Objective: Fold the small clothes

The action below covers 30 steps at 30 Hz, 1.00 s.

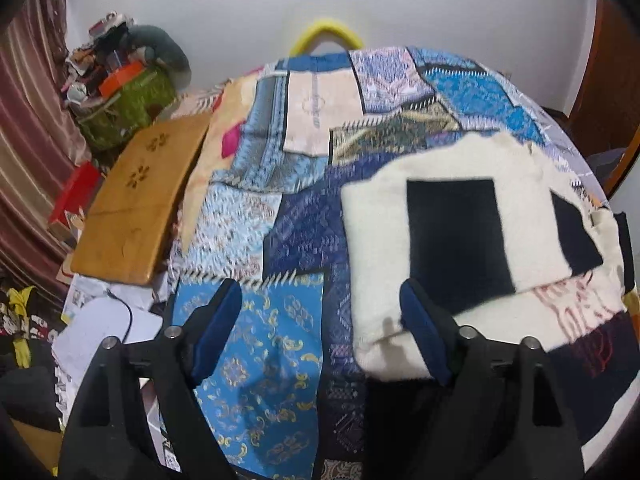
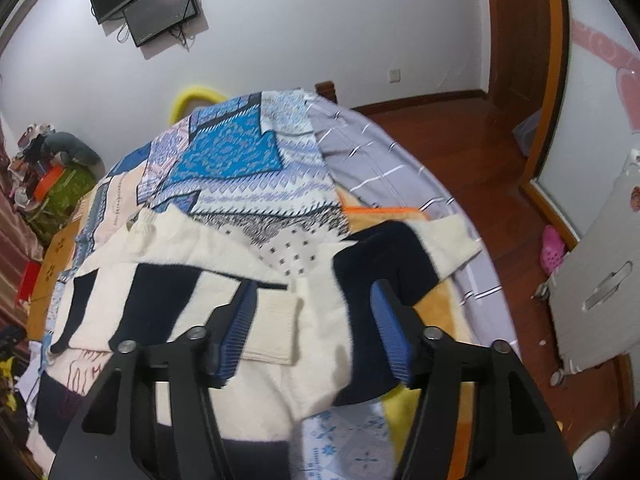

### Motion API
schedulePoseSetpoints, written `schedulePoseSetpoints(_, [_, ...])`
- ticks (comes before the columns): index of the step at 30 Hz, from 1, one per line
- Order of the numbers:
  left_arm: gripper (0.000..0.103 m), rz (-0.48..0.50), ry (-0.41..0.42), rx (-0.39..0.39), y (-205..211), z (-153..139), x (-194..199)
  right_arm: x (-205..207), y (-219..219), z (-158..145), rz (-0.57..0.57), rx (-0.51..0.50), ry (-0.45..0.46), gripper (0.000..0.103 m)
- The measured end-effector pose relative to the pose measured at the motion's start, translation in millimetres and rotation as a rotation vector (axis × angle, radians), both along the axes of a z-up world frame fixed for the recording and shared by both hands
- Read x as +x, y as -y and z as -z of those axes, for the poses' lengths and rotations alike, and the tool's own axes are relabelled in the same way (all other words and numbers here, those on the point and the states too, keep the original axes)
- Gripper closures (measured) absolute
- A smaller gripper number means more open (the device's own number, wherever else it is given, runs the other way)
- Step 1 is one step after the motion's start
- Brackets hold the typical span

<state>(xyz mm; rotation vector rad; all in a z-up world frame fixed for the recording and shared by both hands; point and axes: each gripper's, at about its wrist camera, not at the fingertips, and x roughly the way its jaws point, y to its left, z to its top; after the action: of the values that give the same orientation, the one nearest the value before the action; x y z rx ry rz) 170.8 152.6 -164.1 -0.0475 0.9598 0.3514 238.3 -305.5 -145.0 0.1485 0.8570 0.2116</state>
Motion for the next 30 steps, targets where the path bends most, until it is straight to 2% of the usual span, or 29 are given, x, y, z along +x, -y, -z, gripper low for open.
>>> schedulePoseSetpoints(5, [0.02,0.032,0.011,-0.003,12.4,-7.5,19.6,-1.8,20.3,-6.8,0.042,-0.002,0.026,0.038])
schedulePoseSetpoints(10, [0.02,0.099,0.003,-0.021,37.8,-5.6,44.6,1.2,38.4,0.2,0.079,-0.011,0.015,0.034])
schedulePoseSetpoints(20, [0.02,0.174,-0.074,-0.053,79.6,26.5,94.1,27.6,76.2,48.9,0.165,0.041,-0.1,0.034])
schedulePoseSetpoints(30, [0.02,0.171,-0.165,-0.065,77.4,58.2,117.1,63.3,73.9,100.4,0.159,0.104,-0.207,0.036])
